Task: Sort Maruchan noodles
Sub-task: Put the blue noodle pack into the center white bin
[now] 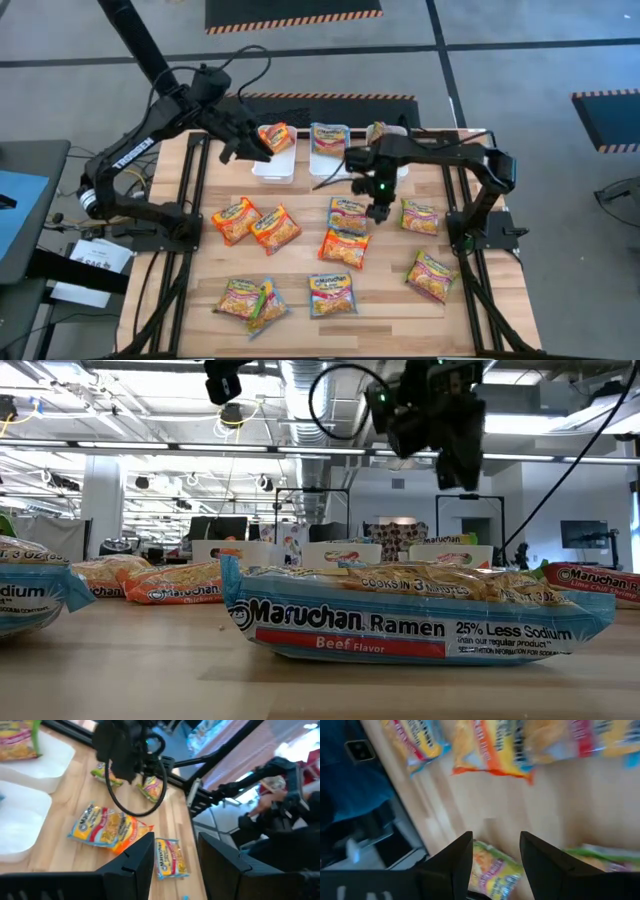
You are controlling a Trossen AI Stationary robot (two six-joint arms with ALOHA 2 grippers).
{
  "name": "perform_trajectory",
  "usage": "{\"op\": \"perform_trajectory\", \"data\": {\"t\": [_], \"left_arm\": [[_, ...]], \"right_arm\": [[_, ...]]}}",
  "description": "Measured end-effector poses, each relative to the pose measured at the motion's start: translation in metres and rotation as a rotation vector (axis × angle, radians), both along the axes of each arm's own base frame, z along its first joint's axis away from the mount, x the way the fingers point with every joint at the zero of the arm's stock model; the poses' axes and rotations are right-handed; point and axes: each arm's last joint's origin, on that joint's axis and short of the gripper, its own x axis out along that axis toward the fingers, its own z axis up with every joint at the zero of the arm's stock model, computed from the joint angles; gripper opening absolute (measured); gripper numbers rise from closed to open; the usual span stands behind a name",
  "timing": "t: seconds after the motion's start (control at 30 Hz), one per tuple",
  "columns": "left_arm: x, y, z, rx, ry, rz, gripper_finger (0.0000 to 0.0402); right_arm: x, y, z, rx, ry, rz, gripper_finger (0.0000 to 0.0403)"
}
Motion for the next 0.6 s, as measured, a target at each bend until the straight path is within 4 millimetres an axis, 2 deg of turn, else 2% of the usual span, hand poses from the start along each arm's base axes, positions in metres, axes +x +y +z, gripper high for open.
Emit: {"op": "perform_trajectory", "data": {"t": [0.13,0.27,0.43,0.6], "left_arm": [[0.006,-0.007,-0.001,-0.035,0.049,0.045,0.0137],[0.012,-0.014,-0.002,-0.081,0.091,0.082,0.0137],[0.018,-0.021,-0.003,-0.089,0.135,0.141,0.0137],[0.022,-0.028,-0.004,-0.074,0.162,0.179,0.0137]], "right_arm": [[-0.001,0.016,-0.019,0.085,0.008,0.035,0.0188],[0.0,0.035,-0.029,0.116,0.006,0.09,0.0187],[0.009,0.057,-0.03,0.102,-0.059,0.156,0.0182],[0.023,0.078,-0.029,0.084,-0.198,0.217,0.0181]]}}
